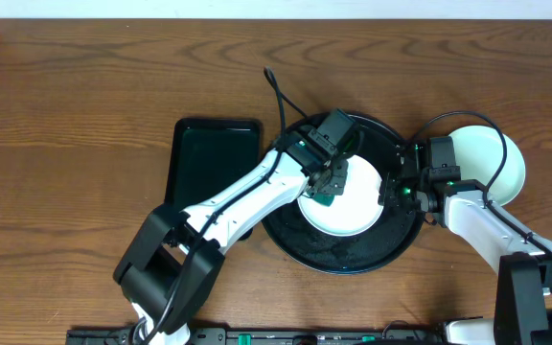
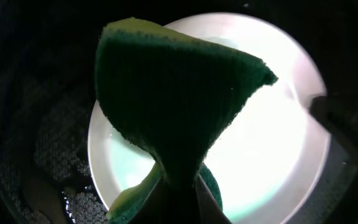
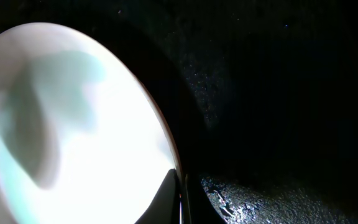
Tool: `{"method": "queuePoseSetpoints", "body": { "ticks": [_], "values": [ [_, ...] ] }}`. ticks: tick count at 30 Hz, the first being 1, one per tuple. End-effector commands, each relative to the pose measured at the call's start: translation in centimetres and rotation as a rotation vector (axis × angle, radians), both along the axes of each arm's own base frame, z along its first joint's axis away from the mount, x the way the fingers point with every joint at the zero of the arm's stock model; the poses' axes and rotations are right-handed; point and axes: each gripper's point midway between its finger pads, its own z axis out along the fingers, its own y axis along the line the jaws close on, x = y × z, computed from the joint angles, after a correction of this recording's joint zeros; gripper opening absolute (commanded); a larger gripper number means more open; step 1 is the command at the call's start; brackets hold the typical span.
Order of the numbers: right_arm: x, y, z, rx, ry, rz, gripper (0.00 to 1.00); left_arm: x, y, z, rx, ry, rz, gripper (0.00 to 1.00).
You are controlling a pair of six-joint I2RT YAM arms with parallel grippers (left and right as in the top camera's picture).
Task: Clean dirty plates on tray and stack at the side
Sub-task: 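Scrub the white plate with the green sponge in circles, left gripper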
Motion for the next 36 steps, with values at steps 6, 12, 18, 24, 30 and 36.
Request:
{"method": "queuePoseSetpoints", "body": {
  "ticks": [6,12,18,24,30,36],
  "values": [
    [-0.7,1.1,-0.4,0.033,0.020,0.037,0.01,-0.1,1.5,-4.8,0.105,0.067,0.012,0.08],
    [-0.7,1.1,-0.4,0.033,0.020,0.037,0.01,-1.0,1.8,-7.9,0.137,0.147,0.020,0.08],
    [-0.7,1.1,-0.4,0.034,0.019,0.037,0.01,-3.5,-1.1,-7.9,-0.021,0.296,-0.033,0.08],
    [-0.7,1.1,-0.4,0.034,0.019,0.037,0.01,-5.4,-5.2,-5.9,-0.265,0.417,-0.115,0.08],
    [-0.7,1.1,-0.4,0.033,0.020,0.037,0.01,-4.2,-6.4,-3.7,-0.349,0.395,-0.132,0.08],
    [-0.7,1.1,-0.4,0.033,0.020,0.037,0.01,-1.8,-5.8,0.4,-0.385,0.267,-0.129,0.08]
  ]
}}
